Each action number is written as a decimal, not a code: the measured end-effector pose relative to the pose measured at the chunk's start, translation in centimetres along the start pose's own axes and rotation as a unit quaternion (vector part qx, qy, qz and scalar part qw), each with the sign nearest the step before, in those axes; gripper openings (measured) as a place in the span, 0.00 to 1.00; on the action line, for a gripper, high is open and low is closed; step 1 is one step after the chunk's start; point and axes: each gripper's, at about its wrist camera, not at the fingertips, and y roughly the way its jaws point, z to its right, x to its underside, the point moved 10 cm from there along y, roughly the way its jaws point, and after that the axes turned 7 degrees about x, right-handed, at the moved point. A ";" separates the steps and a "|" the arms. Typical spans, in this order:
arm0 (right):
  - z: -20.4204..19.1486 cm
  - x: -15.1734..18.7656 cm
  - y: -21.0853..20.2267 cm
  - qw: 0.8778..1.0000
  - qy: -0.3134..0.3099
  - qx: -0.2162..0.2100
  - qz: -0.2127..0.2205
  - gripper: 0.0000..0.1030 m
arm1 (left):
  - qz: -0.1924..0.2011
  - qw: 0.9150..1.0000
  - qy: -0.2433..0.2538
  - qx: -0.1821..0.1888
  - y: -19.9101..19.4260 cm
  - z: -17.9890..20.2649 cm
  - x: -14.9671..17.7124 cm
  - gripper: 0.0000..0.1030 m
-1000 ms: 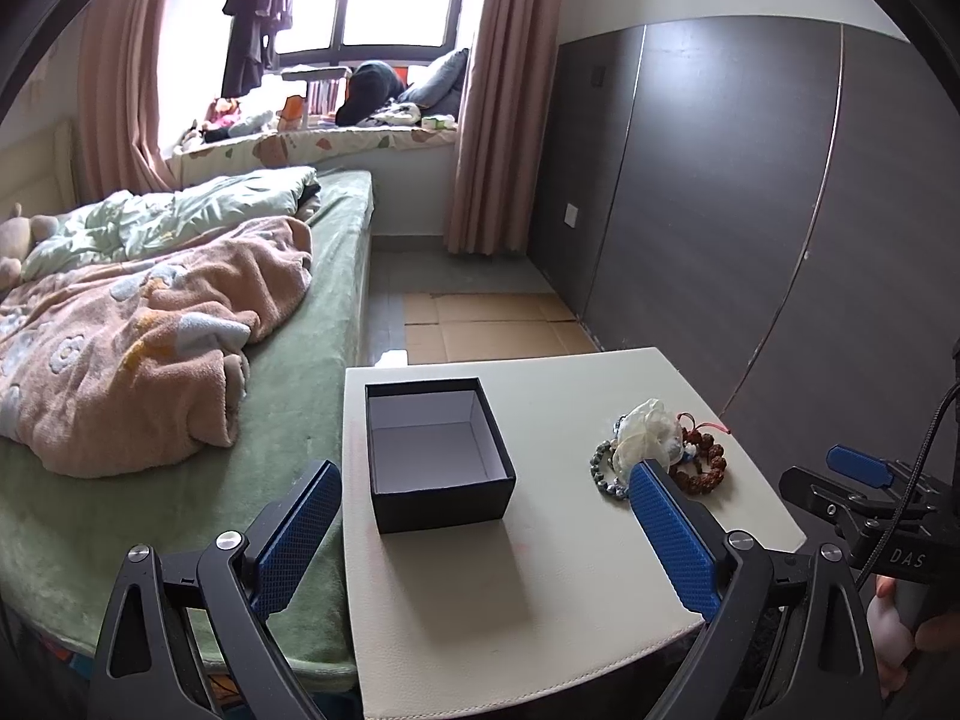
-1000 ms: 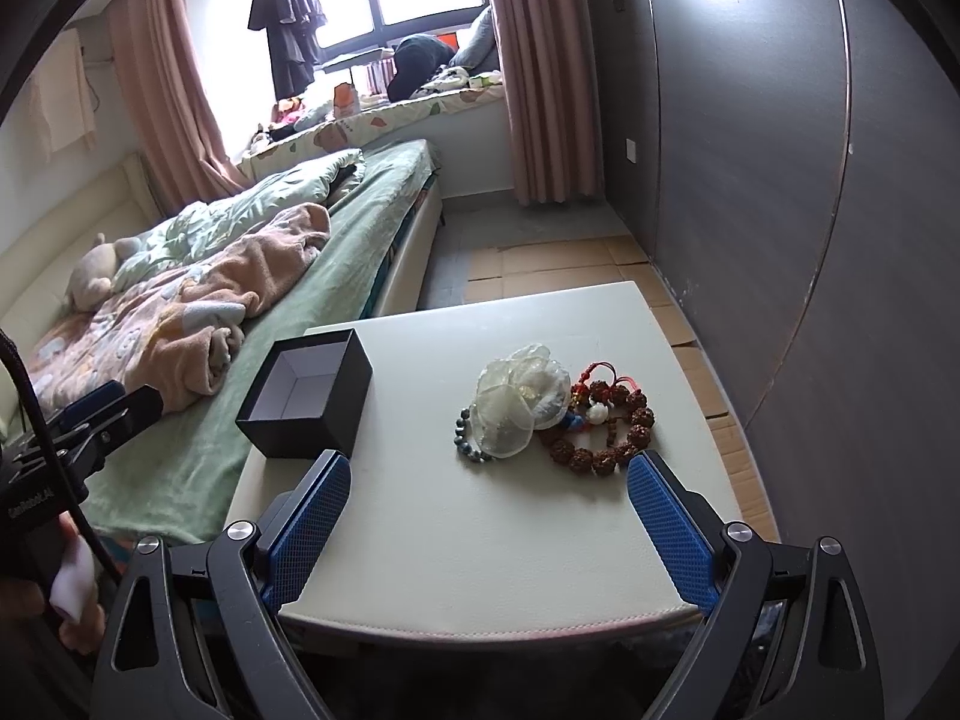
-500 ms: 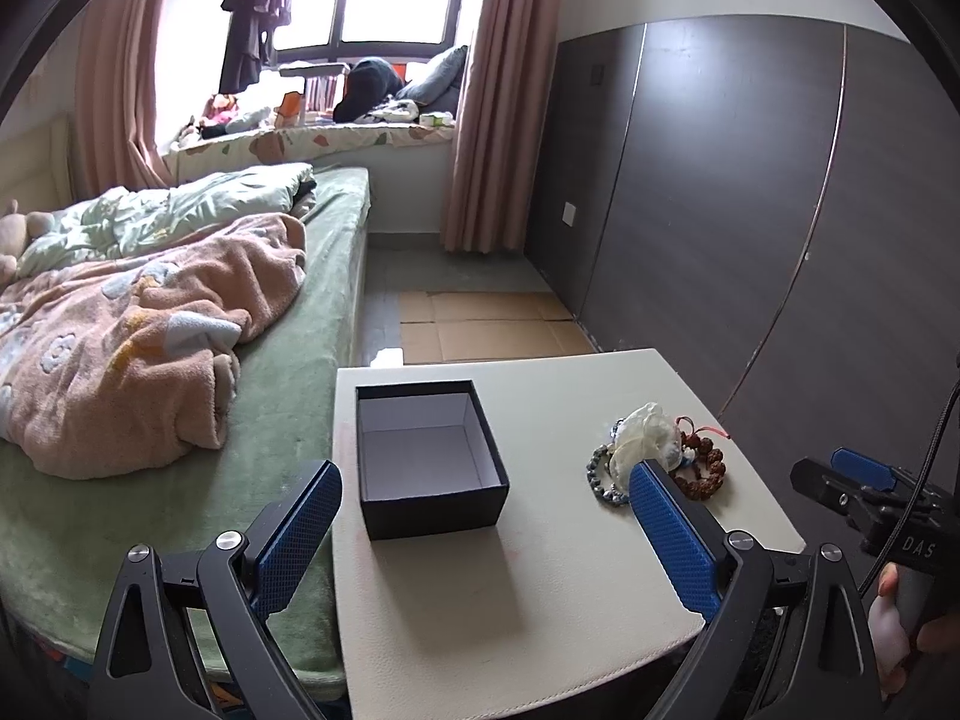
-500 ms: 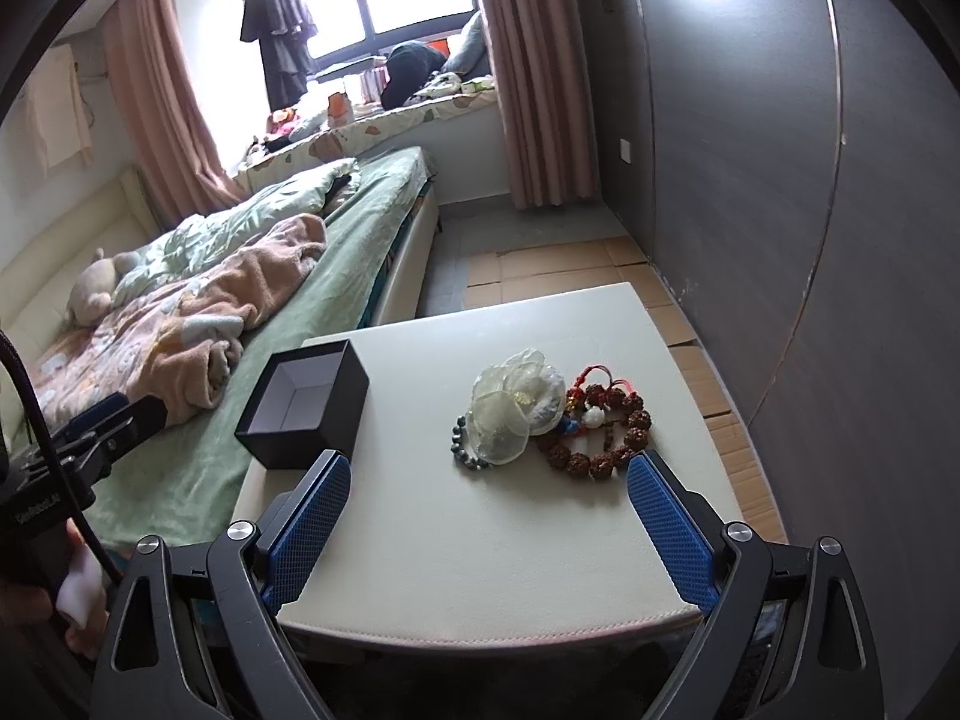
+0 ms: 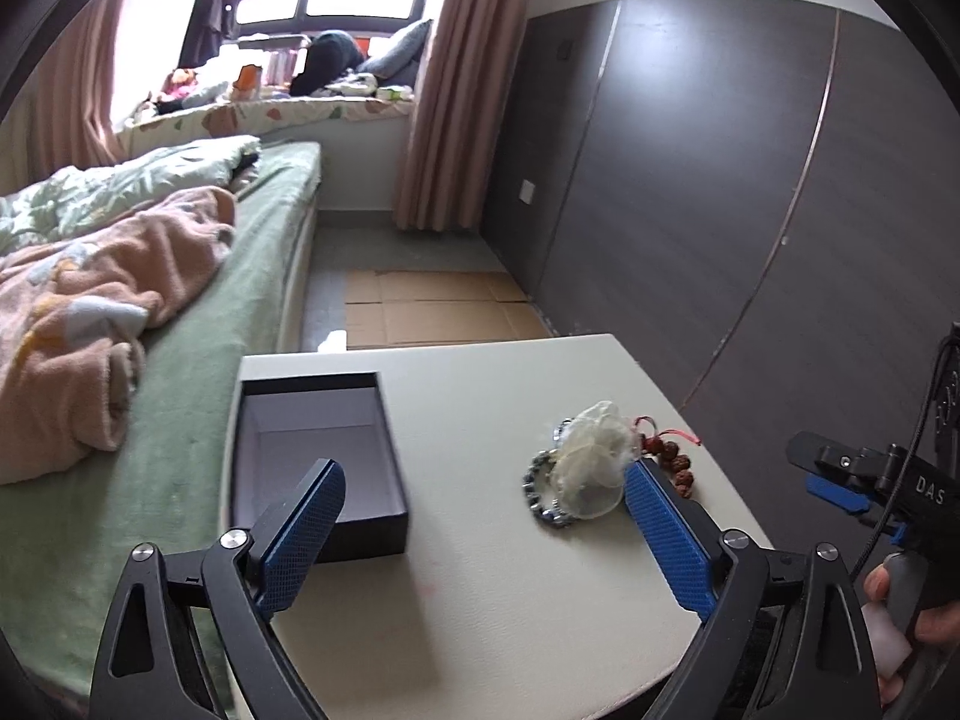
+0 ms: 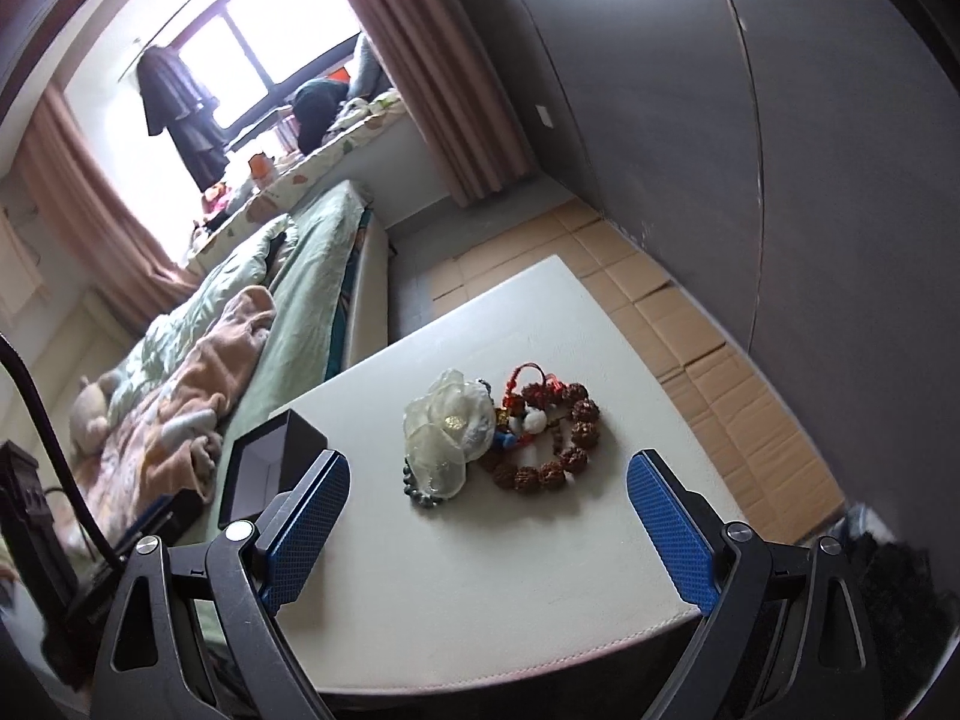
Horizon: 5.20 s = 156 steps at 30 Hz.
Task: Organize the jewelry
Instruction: 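Grasp the white flower piece with left gripper while right grasps red-string bracelet, then release the white flower piece into the black box while right gripper holds bracelet, then lower the red-string bracelet into the black box and open the right gripper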
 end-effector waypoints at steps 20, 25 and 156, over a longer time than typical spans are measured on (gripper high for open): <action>2.5 -0.7 7.0 0.988 0.122 -0.022 -0.094 0.64 | -0.090 0.994 0.009 0.067 10.5 4.3 1.4 0.76; 2.1 -1.3 9.1 0.984 0.138 -0.028 -0.110 0.55 | -0.110 0.991 0.005 0.075 12.8 4.4 1.8 0.75; -22.1 4.8 9.5 0.968 -0.008 -0.225 -0.112 0.58 | 0.060 0.967 -0.248 0.008 -4.8 -16.0 -2.7 0.76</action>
